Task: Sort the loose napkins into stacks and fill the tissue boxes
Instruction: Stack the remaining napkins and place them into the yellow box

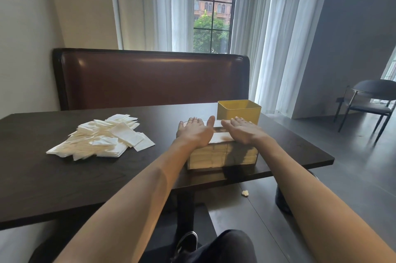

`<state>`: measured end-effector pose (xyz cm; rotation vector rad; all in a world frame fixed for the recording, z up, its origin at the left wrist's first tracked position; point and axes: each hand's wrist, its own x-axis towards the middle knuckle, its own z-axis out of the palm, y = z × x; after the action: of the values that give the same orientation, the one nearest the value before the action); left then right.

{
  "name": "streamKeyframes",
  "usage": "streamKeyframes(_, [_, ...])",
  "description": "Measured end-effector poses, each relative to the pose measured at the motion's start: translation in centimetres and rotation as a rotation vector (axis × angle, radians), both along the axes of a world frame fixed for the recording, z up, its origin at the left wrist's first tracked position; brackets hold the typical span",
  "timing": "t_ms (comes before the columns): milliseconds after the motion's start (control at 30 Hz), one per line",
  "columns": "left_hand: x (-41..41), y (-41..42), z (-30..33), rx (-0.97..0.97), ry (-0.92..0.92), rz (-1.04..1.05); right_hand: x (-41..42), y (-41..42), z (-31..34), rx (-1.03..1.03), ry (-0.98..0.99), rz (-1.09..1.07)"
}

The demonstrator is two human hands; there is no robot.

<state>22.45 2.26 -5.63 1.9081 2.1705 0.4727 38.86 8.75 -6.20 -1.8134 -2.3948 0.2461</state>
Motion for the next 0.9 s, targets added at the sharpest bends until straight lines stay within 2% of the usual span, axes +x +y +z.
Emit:
streamKeyframes(100, [0.2,-0.3,0.1,0.021,-0.071,0.008,0.0,-0.2,-0.1,0.041,0.017,-0.014])
streamKeyframes(200, [-0.1,-0.4,-0.2,0.147,-0.283,0.072,0.1,-1.0,-0.5,0.205,0.092,-0.062])
streamKeyframes(300, [-0.6,-0.5,-0.3,0.231,-0.490,0.131,0.0,-1.3,-1.5,0.392,0.250,-0.238])
streamKeyframes(467, [-0.8,0.5,-0.7,0.183,-0.876,0.244,-0.5,-1.1,-1.5,0.362,0.290,-0.370])
streamKeyframes(600, [0.9,1.2,-0.7,0.212,-0.985,0.229,0.7,-0.6,-0.7,0.333,0.326,-0.338])
streamKeyframes(900, [7.1,4.1,1.0,0.241,-1.069,0.137,6.6,2.5,-0.5,0.311,0.341,-0.428])
